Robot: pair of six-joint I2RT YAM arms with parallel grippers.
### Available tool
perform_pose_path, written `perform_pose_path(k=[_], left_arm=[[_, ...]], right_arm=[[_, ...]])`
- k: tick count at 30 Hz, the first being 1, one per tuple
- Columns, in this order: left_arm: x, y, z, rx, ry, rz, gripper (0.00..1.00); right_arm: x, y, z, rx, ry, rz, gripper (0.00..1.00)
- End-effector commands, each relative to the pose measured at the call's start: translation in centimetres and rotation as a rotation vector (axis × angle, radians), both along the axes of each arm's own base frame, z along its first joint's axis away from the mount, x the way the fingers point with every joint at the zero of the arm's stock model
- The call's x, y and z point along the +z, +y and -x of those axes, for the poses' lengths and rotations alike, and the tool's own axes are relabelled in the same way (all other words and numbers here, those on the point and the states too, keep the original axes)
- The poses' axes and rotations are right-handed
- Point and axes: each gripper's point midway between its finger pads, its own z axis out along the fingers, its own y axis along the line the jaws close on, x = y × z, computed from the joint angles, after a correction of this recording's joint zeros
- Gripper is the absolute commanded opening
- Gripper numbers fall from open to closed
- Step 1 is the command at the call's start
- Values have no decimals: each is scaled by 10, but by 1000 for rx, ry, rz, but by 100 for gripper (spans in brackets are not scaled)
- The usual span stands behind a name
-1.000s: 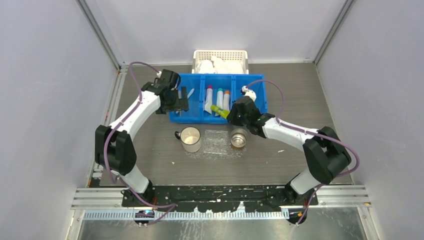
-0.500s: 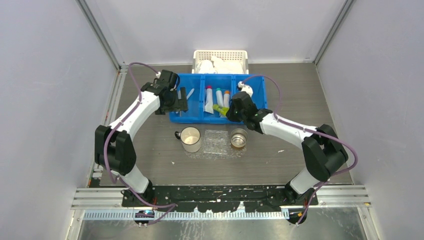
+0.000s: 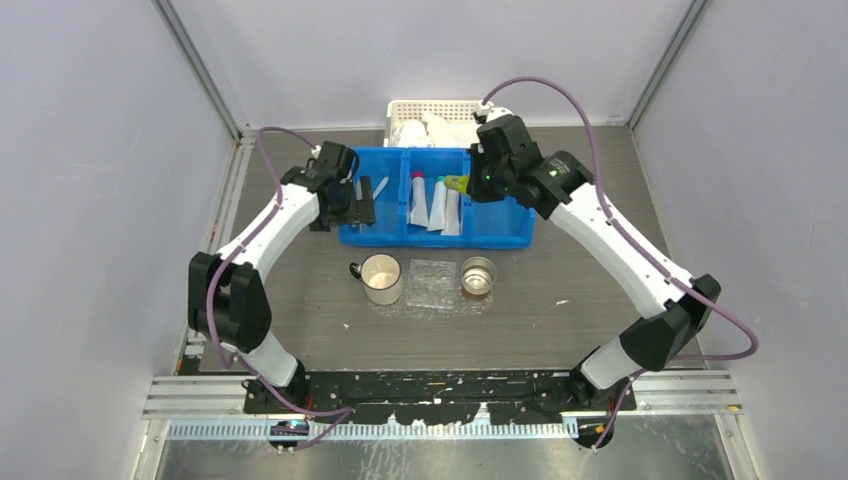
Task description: Prepare toiletry sets of a toothbrush and toothpaste on the tray
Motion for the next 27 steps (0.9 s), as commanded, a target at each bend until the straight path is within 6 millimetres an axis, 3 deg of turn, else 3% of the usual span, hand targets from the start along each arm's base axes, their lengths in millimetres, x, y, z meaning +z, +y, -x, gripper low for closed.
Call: perform_pose_path(k=[1,9,13,16,21,27], left_arm=[[14,-1,-2,5,-45,35,100],[10,-4,2,-2,-30,54,100],[7,-6,4,-4,-27,66,100],[7,-7,4,-4,-27,74,100],[8,-6,6,-4,-27,69,100],[7,-4,9,1,-26,67,100]], right_arm=[[16,-37,64,56,132,137,4],[20,-63,134,60,283,249,2],[19,-69,153,71,306,288,1],[17,-59,159,113,309,284,1],[9,-24,164,223,323,294,1],[-1,3,151,298,331,366,1]])
